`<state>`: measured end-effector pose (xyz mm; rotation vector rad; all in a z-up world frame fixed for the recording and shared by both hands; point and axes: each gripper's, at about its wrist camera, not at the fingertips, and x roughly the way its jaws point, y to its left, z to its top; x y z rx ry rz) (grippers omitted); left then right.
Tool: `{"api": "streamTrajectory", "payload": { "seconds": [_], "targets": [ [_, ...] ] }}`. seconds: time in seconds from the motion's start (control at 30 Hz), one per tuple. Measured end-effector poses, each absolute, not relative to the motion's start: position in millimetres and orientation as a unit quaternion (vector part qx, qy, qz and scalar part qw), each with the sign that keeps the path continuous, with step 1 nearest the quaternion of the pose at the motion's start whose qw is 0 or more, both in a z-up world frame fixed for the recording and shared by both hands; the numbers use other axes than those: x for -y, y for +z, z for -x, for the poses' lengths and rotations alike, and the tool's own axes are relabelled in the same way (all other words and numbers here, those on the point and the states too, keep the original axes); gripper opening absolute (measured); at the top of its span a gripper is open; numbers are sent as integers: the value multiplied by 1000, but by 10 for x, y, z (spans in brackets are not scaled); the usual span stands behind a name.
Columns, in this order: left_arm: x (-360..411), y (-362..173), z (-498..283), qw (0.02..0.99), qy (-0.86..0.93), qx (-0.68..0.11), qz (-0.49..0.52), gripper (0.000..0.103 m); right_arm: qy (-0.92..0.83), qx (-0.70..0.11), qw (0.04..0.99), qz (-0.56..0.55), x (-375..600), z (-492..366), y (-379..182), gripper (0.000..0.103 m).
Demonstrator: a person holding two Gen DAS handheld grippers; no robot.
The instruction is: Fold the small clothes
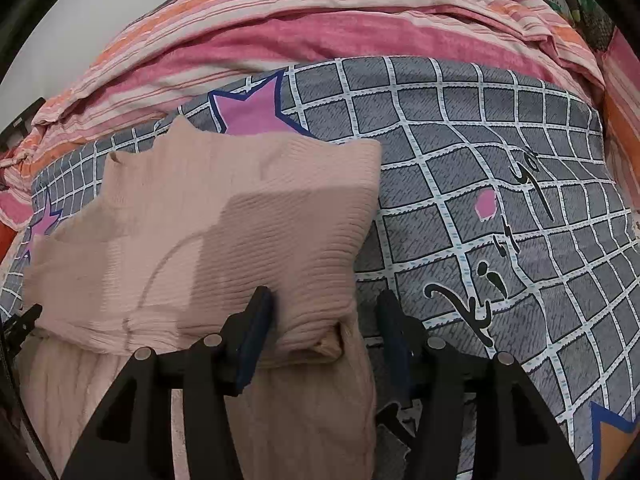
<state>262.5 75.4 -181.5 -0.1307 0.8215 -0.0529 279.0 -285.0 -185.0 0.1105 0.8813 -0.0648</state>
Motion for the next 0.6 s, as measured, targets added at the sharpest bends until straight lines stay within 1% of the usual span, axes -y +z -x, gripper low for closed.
{"api": "streamTrajectory", "payload": {
  "seconds": [0.6],
  "targets": [
    [-800, -1824, -2626, 913, -37, -397, 83, 82, -39, -426, 902, -52, 2842, -2785, -1842, 56]
  ]
}}
